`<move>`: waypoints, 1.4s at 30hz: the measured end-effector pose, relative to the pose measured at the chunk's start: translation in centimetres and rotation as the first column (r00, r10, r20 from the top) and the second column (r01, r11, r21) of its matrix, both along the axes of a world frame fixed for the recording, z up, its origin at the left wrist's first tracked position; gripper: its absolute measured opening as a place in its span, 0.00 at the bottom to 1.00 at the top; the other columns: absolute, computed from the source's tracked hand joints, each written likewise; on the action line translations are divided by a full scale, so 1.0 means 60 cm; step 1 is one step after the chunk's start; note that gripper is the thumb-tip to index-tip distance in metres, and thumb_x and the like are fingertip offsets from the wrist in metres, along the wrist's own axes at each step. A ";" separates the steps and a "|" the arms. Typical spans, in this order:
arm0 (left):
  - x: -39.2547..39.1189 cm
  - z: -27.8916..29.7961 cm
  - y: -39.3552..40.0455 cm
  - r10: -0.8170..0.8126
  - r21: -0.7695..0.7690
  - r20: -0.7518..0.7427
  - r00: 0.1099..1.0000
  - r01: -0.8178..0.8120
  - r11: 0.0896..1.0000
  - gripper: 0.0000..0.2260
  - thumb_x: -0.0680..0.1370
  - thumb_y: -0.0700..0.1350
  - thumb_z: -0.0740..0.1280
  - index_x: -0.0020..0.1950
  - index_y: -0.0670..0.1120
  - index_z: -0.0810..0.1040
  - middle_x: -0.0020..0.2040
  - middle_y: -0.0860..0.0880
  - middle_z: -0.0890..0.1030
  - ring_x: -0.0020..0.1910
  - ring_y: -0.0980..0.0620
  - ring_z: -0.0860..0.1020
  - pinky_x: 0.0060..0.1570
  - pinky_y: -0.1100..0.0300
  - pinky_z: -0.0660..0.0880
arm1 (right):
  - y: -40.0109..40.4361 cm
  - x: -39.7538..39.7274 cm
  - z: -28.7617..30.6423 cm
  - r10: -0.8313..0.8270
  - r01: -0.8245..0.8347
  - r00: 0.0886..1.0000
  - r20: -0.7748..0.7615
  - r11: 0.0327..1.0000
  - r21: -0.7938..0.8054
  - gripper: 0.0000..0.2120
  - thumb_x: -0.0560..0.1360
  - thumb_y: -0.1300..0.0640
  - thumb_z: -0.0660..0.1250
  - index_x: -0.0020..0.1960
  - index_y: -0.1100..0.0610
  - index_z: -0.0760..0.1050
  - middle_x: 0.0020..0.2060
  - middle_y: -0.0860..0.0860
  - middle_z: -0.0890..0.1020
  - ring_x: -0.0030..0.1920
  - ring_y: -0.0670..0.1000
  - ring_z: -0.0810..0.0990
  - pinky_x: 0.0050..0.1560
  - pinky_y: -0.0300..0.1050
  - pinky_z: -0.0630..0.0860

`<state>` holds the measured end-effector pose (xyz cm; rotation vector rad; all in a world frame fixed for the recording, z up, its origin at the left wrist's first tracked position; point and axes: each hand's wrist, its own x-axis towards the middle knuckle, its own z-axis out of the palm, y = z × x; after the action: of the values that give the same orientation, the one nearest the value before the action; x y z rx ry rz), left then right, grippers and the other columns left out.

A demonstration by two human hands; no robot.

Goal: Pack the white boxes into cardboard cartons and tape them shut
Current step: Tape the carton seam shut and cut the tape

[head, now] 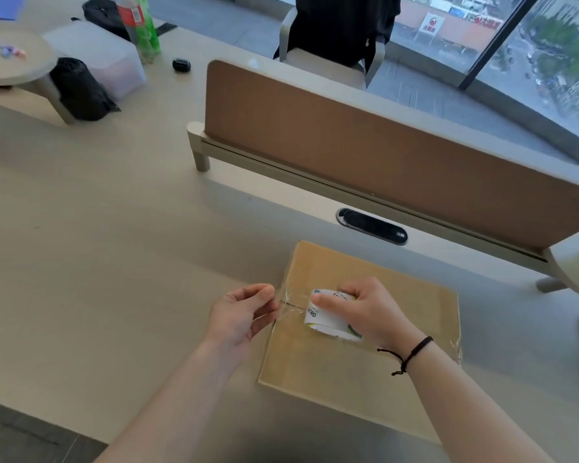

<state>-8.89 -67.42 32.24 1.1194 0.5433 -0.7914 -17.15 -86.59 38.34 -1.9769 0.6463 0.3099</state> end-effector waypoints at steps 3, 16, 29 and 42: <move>0.001 0.001 0.000 0.019 0.000 -0.002 1.000 -0.019 1.000 0.02 0.75 0.35 0.73 0.46 0.39 0.82 0.38 0.43 0.82 0.32 0.51 0.81 0.35 0.62 0.82 | 0.004 0.007 -0.001 0.021 -0.022 0.999 -0.045 0.999 -0.038 0.28 0.72 0.43 0.75 0.26 0.53 0.62 0.23 0.49 0.64 0.24 0.48 0.62 0.26 0.40 0.57; 0.015 -0.014 -0.001 -0.016 0.061 -0.056 0.998 0.019 0.998 0.04 0.74 0.35 0.74 0.47 0.38 0.82 0.37 0.43 0.82 0.31 0.50 0.81 0.33 0.60 0.82 | 0.011 0.030 0.010 0.081 -0.101 0.979 -0.185 0.989 -0.104 0.29 0.71 0.37 0.73 0.23 0.55 0.68 0.21 0.49 0.65 0.23 0.50 0.63 0.25 0.40 0.59; -0.005 -0.029 -0.011 0.011 0.101 -0.025 1.000 -0.008 0.995 0.01 0.76 0.35 0.73 0.46 0.39 0.83 0.35 0.44 0.82 0.30 0.52 0.79 0.35 0.61 0.80 | 0.016 0.032 0.002 0.058 -0.086 0.983 -0.174 0.983 -0.160 0.31 0.68 0.33 0.71 0.37 0.64 0.76 0.23 0.49 0.70 0.24 0.50 0.68 0.27 0.42 0.64; -0.008 -0.023 -0.003 0.012 -0.030 -0.077 0.997 -0.015 0.999 0.12 0.74 0.31 0.73 0.56 0.38 0.80 0.44 0.42 0.84 0.32 0.51 0.82 0.34 0.62 0.81 | 0.003 0.019 -0.001 0.126 -0.133 0.988 -0.087 0.987 -0.088 0.25 0.76 0.40 0.68 0.29 0.53 0.66 0.25 0.45 0.66 0.27 0.48 0.65 0.31 0.43 0.61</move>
<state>-9.37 -67.61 30.87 1.0596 0.6004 -0.8308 -16.00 -86.42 38.27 -2.1096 0.5938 0.4483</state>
